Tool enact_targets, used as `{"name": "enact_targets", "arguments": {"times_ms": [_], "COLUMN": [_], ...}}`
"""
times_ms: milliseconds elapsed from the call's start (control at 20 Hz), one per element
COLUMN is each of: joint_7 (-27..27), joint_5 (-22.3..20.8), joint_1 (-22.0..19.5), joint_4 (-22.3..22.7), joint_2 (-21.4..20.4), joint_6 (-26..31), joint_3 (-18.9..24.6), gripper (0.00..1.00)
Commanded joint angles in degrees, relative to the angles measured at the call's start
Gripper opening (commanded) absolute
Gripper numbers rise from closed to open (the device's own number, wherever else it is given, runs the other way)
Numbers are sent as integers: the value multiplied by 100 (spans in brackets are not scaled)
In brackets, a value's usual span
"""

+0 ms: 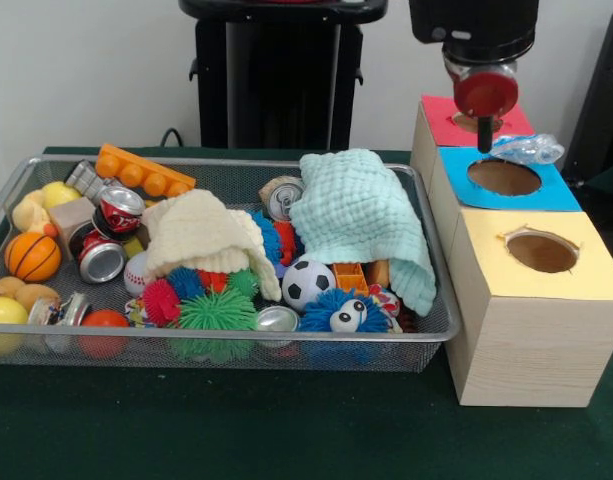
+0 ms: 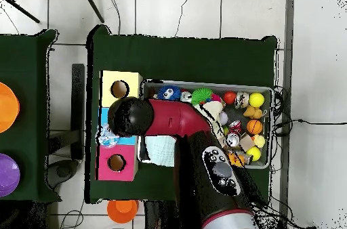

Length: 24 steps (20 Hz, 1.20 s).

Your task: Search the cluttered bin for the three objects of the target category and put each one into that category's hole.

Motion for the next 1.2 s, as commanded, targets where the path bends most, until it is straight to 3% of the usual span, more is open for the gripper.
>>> {"name": "enact_targets", "arguments": {"times_ms": [50,150,200,650,1200], "joint_7": [1425,1321,1192,1038,917], "joint_5": [473,611,748,882,833], "joint_1": [-135,-195,-254,-377,-639], "joint_4": [404,471,543,667,714], "joint_2": [-122,-100,-94,-57,129], "joint_6": [617,512,386,122,-639], "joint_3": [253,374,466,646,1013], "gripper": [0,0,100,100,100]}}
